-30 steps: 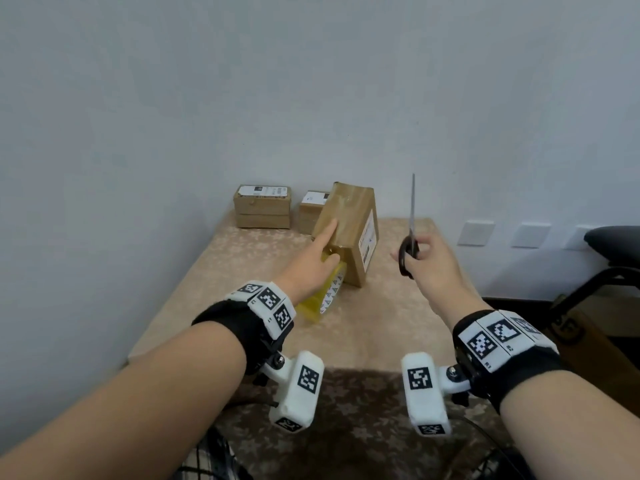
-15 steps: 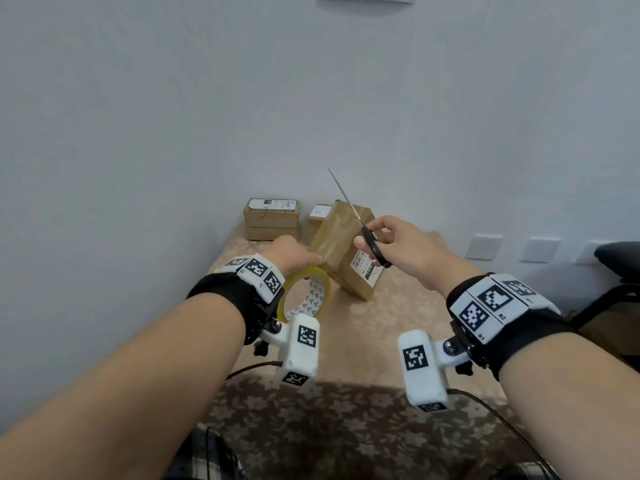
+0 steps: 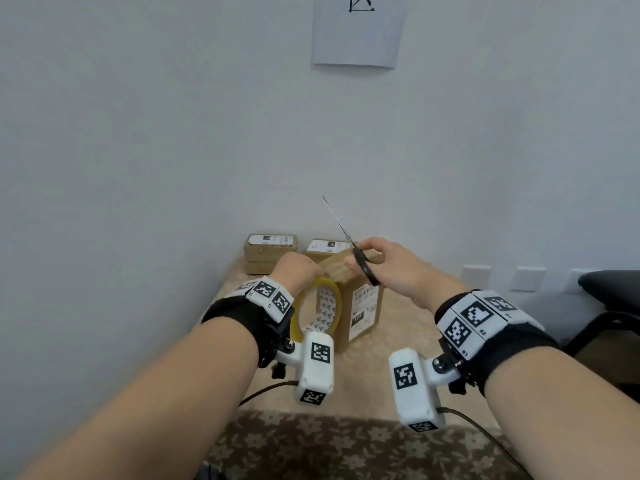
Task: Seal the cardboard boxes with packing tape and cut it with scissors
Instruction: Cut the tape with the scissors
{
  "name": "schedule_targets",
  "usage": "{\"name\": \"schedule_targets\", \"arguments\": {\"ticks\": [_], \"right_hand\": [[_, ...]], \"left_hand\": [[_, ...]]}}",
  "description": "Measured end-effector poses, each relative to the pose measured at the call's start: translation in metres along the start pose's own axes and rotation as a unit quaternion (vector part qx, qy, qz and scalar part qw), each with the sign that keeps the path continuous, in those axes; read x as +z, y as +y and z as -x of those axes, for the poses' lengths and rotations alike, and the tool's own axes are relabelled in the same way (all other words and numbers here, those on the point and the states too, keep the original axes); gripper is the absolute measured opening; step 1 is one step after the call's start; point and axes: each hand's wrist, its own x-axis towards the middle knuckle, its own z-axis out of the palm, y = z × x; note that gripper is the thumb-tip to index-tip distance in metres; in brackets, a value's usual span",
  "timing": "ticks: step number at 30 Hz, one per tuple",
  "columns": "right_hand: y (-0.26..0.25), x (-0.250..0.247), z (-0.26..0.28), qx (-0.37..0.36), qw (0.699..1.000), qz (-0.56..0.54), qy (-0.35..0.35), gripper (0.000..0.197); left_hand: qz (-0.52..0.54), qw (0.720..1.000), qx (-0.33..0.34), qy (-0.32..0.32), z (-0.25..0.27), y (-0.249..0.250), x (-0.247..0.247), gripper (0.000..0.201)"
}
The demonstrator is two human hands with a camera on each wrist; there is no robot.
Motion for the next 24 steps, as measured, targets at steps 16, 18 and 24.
{"name": "schedule_targets", "arguments": {"ticks": [16,18,24], "right_hand": [[0.043,0.040,-0.039,-0.078,0.992,0.097,0.020,0.033],[0.044,0.043,-0.039,-0.077,0.991,0.104,0.017,0.034],[0.039,0.040,-0.044,-0.049,0.993,0.104,0.023,0.039]], "left_hand": [[-0.185,0.981,0.043,-0.026,-0.018,-0.017,-0.001,0.040],[-0.202,0.979,0.025,-0.027,-0.018,-0.022,-0.003,0.048],[-0.116,0.990,0.074,-0.023,-0.015,-0.026,-0.003,0.036]]}}
